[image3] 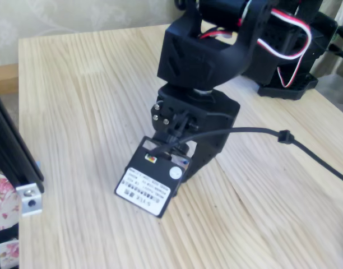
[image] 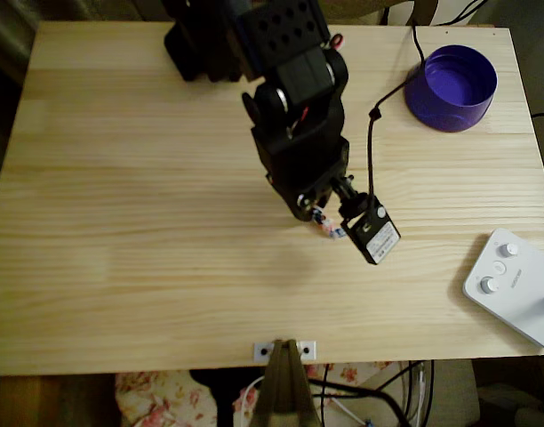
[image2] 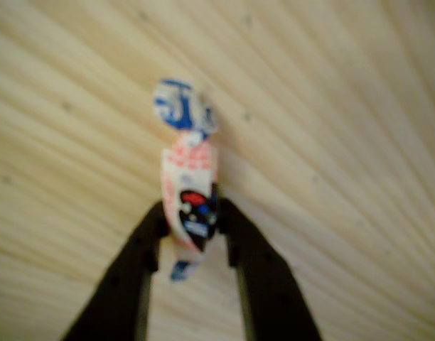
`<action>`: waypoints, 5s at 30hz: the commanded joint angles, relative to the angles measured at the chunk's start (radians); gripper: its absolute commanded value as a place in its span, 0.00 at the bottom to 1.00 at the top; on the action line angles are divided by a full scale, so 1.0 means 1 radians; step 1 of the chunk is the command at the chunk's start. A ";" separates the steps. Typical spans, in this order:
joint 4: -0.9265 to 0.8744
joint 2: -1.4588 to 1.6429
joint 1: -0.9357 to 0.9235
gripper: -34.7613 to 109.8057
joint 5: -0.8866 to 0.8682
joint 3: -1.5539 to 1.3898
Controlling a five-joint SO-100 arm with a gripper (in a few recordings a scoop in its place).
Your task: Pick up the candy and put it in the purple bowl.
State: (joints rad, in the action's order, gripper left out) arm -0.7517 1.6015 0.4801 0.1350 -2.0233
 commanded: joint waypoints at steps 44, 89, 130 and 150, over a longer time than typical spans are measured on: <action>-0.304 0.664 0.850 0.23 -0.140 0.227; -0.114 0.074 0.851 0.32 -0.166 0.506; -0.517 0.592 0.176 0.23 0.098 0.209; -0.144 0.870 -0.650 0.23 -0.017 -0.354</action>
State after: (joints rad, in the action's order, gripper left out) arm -0.9587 2.4068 -0.0813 0.1733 -2.3516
